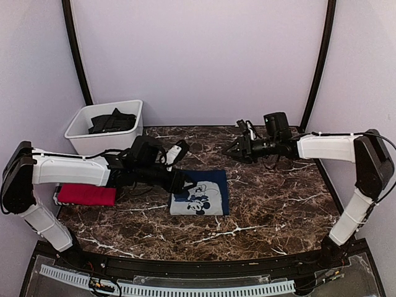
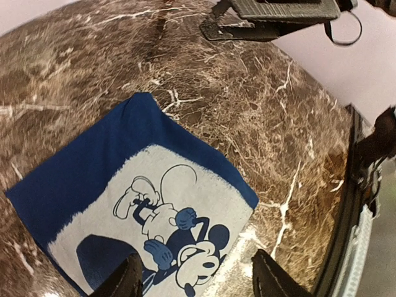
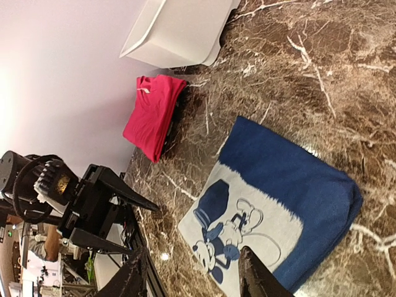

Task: Fold and stack the mixed laundry pile
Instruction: Pick up the square-folded T-shirt from the center of the board, then turn over the square-folded T-shirt at the center of the board, then adjust the square-folded T-shirt at the center of the board, then move the square-folded T-shirt to the center of the board.

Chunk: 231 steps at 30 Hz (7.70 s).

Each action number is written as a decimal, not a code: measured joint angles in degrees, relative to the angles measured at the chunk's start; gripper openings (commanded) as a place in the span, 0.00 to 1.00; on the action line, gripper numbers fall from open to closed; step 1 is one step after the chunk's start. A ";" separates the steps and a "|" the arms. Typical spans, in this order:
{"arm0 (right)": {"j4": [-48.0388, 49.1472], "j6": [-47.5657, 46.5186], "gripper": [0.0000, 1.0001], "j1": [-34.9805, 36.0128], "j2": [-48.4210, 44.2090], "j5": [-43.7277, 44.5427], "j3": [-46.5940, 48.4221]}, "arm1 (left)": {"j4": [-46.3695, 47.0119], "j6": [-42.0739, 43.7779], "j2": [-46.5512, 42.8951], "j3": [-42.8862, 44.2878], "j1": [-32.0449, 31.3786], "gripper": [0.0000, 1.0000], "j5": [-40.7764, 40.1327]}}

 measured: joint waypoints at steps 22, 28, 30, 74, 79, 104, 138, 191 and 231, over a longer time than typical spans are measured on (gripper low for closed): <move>-1.11 6.78 0.57 -0.37 -10.75 1.25 -23.78 | -8.92 30.97 25.03 16.90 -16.87 0.45 -15.76; -0.35 7.69 0.58 -0.52 -11.37 1.14 -26.03 | -7.56 32.50 26.95 18.47 -16.87 0.28 -16.85; 0.17 8.02 0.61 -0.52 -11.37 1.03 -26.18 | -7.34 32.94 26.99 18.53 -16.87 0.17 -17.16; 25.35 26.27 0.37 5.68 17.97 -10.99 -14.32 | -2.56 28.44 21.20 14.75 -16.61 0.00 -9.86; 25.70 26.34 0.02 5.84 19.91 -11.87 -13.51 | -2.34 28.37 20.61 14.16 -16.61 0.12 -9.62; -54.18 -18.53 0.00 -22.14 -11.69 29.11 5.05 | -0.63 17.75 6.14 1.44 -13.75 0.60 -7.82; -84.80 -17.25 0.56 23.58 41.94 57.07 59.19 | -2.58 5.35 -14.62 -6.49 -6.14 0.63 -4.17; -37.29 -14.21 0.74 3.72 -15.04 28.04 0.26 | -13.09 -4.46 15.87 18.69 -1.68 0.93 -2.47; -38.12 -15.26 0.48 25.11 12.09 36.70 24.44 | -6.82 -26.67 -1.81 -5.01 10.58 0.83 -4.96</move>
